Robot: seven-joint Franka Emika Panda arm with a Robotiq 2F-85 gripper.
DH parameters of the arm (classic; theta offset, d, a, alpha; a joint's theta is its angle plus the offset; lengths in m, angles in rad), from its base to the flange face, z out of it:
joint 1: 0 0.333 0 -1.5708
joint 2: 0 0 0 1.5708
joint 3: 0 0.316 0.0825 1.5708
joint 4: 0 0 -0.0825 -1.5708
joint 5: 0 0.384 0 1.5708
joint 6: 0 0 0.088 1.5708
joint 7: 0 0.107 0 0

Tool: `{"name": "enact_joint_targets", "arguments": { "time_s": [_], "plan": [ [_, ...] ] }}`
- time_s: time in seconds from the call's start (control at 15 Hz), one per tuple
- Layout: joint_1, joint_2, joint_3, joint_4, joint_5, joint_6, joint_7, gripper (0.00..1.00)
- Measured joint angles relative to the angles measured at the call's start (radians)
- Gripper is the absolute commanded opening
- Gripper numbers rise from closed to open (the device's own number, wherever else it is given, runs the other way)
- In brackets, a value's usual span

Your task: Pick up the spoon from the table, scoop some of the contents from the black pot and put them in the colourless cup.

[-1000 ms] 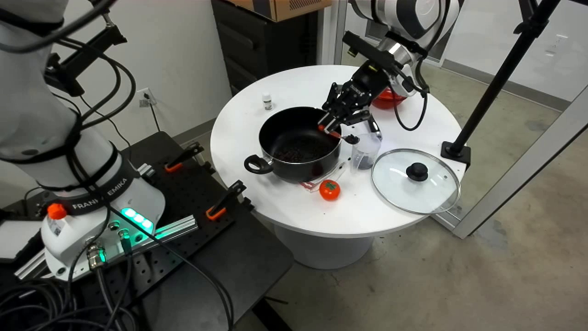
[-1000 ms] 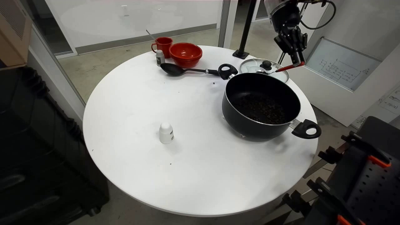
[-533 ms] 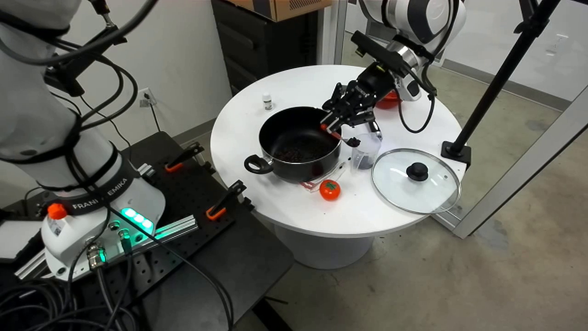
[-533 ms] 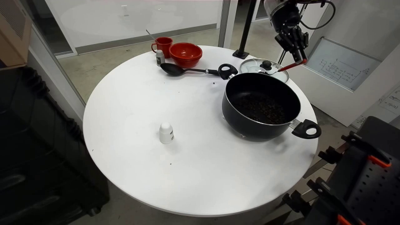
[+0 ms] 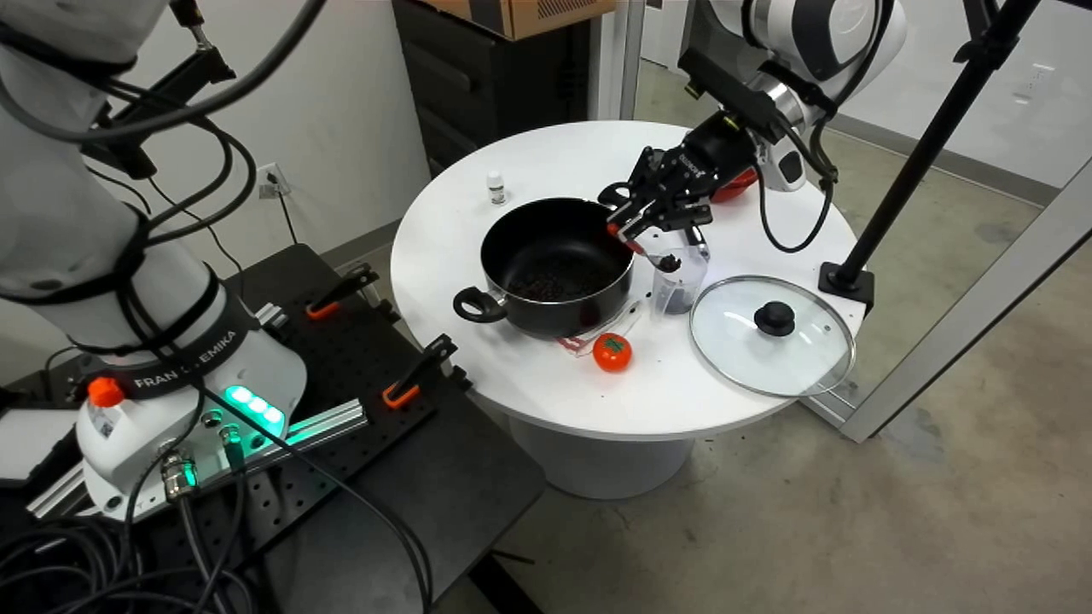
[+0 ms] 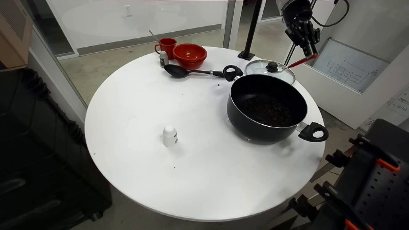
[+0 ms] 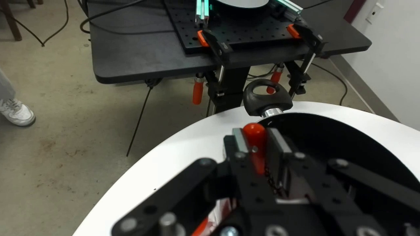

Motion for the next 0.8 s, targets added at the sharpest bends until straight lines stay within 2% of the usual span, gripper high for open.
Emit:
{"name": "enact_joint_targets", "arguments": {
  "time_s": [0.8],
  "plan": [
    [-0.013,0.086,0.020,0.148,0.020,-0.155,-0.003,0.05]
  ]
}}
